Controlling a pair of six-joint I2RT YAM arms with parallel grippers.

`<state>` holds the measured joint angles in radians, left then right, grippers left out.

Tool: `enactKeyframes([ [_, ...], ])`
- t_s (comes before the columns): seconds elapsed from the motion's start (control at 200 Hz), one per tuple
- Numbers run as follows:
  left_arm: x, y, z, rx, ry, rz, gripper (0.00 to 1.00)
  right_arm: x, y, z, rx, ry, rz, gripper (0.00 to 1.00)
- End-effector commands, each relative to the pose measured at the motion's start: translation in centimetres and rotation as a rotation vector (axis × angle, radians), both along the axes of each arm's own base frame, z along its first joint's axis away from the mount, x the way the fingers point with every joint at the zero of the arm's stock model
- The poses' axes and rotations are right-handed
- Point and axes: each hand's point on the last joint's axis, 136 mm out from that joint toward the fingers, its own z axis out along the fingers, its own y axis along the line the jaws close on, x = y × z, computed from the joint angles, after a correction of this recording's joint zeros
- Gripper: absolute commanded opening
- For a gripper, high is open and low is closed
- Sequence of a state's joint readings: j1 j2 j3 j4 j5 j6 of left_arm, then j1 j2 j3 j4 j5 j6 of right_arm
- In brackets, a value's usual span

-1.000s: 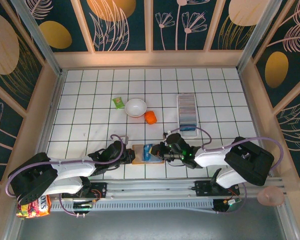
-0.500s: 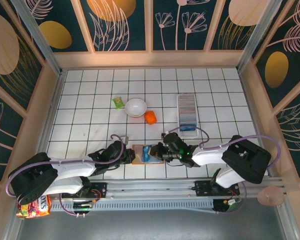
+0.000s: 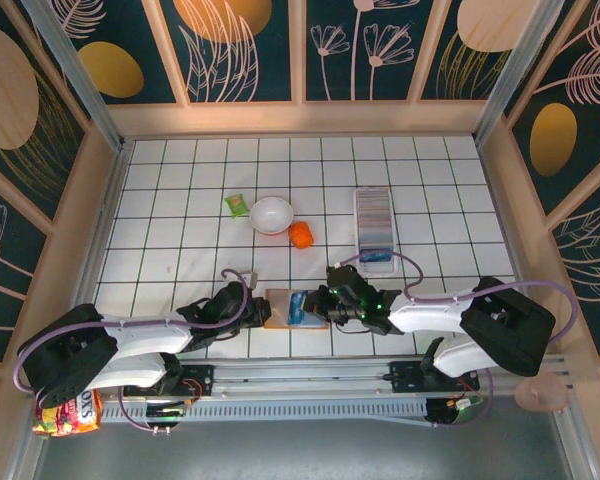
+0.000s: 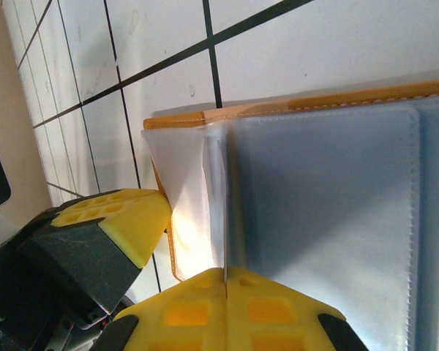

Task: Put the credit cards into the card holder
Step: Insert the credit card into the card slot.

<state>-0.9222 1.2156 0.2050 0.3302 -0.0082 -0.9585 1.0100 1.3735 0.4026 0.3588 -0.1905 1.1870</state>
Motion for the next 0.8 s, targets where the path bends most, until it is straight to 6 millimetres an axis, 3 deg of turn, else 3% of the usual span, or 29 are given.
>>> enactKeyframes([
  [0.0,-1.5,2.1,-2.7,0.094,0.065,0.000,0.00,-0.3,0.3,-0.2,0.021,0.004,0.006,0.00],
  [0.275,-1.6,2.0,-2.9,0.105,0.070,-0.010,0.00,-0.4,1.7,0.8,0.093,-0.020,0.036,0.00],
  [0.455,-1.5,1.9,-2.8,0.113,0.069,-0.018,0.00,-0.4,1.0,0.3,0.081,-0.018,0.015,0.00],
  [0.791,-1.2,1.9,-2.5,0.111,0.053,-0.010,0.00,-0.1,1.7,-0.4,0.079,0.015,-0.005,0.00],
])
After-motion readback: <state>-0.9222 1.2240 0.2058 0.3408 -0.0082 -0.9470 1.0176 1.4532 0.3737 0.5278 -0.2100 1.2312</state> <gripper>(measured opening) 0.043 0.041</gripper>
